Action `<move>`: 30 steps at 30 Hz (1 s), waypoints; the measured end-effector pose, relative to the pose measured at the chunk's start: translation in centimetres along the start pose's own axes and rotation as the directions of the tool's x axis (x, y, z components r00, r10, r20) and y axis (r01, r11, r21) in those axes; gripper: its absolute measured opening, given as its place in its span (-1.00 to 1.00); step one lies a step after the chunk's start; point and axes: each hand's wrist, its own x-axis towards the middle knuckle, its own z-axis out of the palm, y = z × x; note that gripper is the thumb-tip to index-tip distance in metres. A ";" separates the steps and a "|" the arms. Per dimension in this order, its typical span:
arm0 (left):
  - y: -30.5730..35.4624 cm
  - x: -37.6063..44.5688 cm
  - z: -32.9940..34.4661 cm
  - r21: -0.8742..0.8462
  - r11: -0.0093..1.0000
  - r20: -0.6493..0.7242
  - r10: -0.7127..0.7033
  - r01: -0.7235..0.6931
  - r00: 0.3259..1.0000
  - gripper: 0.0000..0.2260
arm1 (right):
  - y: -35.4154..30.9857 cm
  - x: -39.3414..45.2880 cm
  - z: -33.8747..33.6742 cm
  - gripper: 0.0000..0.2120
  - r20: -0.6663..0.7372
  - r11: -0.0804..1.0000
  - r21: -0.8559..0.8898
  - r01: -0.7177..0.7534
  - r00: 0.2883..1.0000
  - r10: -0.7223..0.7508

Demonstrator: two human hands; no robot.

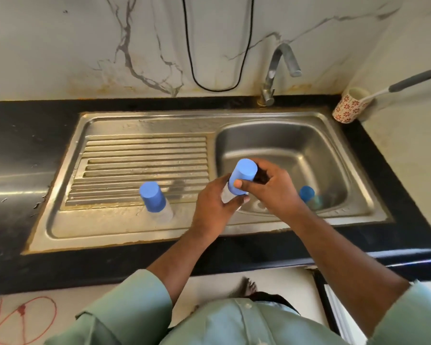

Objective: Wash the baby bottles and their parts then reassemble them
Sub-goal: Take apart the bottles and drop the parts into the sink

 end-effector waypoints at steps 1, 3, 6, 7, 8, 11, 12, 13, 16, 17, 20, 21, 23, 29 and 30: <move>0.1 0.5 0.6 -0.034 0.999 0.010 0.002 -0.001 1.000 -0.59 | -0.2 0.5 -0.8 -0.80 -0.043 0.998 0.061 0.005 0.999 -0.002; 0.4 1.7 2.3 -0.100 0.995 0.021 -0.029 0.031 0.999 -0.59 | -0.5 1.7 -2.8 -0.85 -0.092 0.989 0.145 0.036 0.995 -0.023; 0.7 3.8 4.9 -0.171 0.980 -0.004 -0.105 0.103 0.994 -0.58 | -0.5 3.4 -5.1 -0.86 -0.051 0.988 0.142 0.053 0.998 -0.046; 0.9 4.7 5.8 -0.181 0.977 -0.010 -0.121 0.117 0.993 -0.58 | -0.1 4.2 -6.0 -0.85 -0.066 0.977 0.209 0.044 0.997 -0.031; 1.0 5.4 6.5 -0.180 0.976 -0.009 -0.124 0.121 0.992 -0.58 | 0.1 5.0 -7.0 -0.86 -0.093 0.951 0.308 0.023 0.996 0.006; 1.0 7.5 8.6 -0.144 0.983 -0.026 -0.117 0.112 0.993 -0.60 | 1.8 8.0 -10.6 -0.86 -0.152 0.846 0.531 -0.050 0.977 0.153; 0.8 8.2 9.3 -0.136 0.984 -0.040 -0.126 0.119 0.991 -0.60 | 2.5 9.0 -11.9 -0.88 -0.150 0.850 0.520 -0.084 0.971 0.187; 0.6 8.9 9.9 -0.138 0.982 -0.055 -0.141 0.132 0.989 -0.60 | 3.3 9.9 -13.0 -0.86 -0.142 0.878 0.462 -0.125 0.967 0.212; -0.1 10.4 11.6 -0.147 0.975 -0.093 -0.183 0.169 0.979 -0.61 | 6.0 12.0 -15.6 -0.59 -0.149 0.947 0.196 -0.255 0.947 0.286; -0.4 10.9 12.2 -0.140 0.973 -0.096 -0.199 0.185 0.975 -0.61 | 7.2 12.7 -16.4 -0.56 -0.179 0.953 0.103 -0.287 0.937 0.301; -1.5 12.1 13.7 -0.088 0.971 -0.081 -0.230 0.223 0.970 -0.60 | 11.0 15.1 -18.5 -0.61 -0.238 0.942 -0.146 -0.302 0.935 0.263; -1.9 12.4 14.0 -0.066 0.970 -0.062 -0.240 0.236 0.969 -0.60 | 12.2 15.9 -19.1 -0.62 -0.229 0.929 -0.223 -0.294 0.942 0.243; -2.9 13.4 14.9 -0.020 0.968 -0.020 -0.252 0.251 0.968 -0.61 | 14.8 17.6 -20.0 -0.60 -0.190 0.889 -0.367 -0.275 0.957 0.218; -5.6 16.1 16.8 0.112 0.944 0.067 -0.319 0.311 0.945 -0.56 | 21.1 20.7 -20.7 -0.61 0.048 0.488 -0.861 -0.143 0.932 0.358; -5.8 16.6 17.2 0.136 0.937 0.081 -0.333 0.321 0.939 -0.56 | 21.6 21.0 -20.8 -0.64 0.064 0.412 -0.904 -0.115 0.916 0.395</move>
